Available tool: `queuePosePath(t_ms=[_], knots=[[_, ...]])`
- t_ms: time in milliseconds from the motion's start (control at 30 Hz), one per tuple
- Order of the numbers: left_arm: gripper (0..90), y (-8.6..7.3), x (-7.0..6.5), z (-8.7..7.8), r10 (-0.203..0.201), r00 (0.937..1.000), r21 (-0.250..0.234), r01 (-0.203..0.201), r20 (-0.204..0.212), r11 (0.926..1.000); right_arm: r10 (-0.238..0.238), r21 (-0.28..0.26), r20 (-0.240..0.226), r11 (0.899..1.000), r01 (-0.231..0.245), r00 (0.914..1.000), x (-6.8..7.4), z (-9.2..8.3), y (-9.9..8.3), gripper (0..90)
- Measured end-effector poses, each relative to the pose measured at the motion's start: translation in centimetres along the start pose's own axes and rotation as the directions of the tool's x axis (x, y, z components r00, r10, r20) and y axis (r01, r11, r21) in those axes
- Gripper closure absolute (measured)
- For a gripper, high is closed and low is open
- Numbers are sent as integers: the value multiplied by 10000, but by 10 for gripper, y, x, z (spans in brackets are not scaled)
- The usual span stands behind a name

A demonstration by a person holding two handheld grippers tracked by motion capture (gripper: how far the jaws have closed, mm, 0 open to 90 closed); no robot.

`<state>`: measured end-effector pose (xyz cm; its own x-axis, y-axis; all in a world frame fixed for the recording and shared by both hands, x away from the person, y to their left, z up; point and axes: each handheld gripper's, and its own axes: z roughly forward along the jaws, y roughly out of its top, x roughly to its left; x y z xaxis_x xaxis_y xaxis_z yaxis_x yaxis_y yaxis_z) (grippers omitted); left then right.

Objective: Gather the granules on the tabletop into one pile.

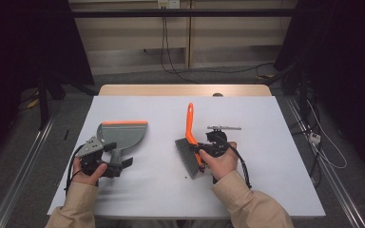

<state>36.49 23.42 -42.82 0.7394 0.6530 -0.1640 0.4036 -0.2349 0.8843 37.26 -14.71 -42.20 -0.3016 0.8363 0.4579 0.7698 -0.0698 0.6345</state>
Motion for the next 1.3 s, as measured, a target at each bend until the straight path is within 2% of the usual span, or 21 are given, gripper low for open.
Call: queuePosePath(t_ms=[167, 267, 367, 433, 500, 533, 733, 1300], knots=[[47, 0, 1, 0, -8, 10000, -8, 8, 13, 10000, -205, 25, -455, 9998, 206, 9988, 15, 2, 1, 709], [47, 0, 0, 0, -8, 10000, 4, 8, -5, 10000, -106, 227, -778, 9997, 124, 9969, 23, 9, -3, 709], [47, 0, 1, -1, -25, 10000, -44, 25, 8, 10000, -135, 454, -819, 9988, 172, 9966, 26, 17, -8, 710], [47, 0, 1, -1, -29, 10000, -28, 29, -6, 10000, -270, 542, -502, 9981, 297, 9984, 23, 20, -9, 709], [47, 0, 1, -1, -48, 10000, -45, 48, -7, 10000, 28, 615, -475, 9981, 2, 9989, 16, 20, -8, 708], [47, 0, 1, -1, -40, 10000, -40, 40, -1, 10000, -38, 592, -294, 9982, 56, 9996, 14, 19, -8, 707], [47, 0, 1, -1, -12, 10000, -86, 12, -20, 10000, 99, 493, 110, 9987, -105, 9999, 1, 11, -7, 705], [47, 0, 0, -1, 24, 10000, -65, -25, -38, 10000, 378, 271, 477, 9989, -391, 9981, -18, -5, -7, 704]])
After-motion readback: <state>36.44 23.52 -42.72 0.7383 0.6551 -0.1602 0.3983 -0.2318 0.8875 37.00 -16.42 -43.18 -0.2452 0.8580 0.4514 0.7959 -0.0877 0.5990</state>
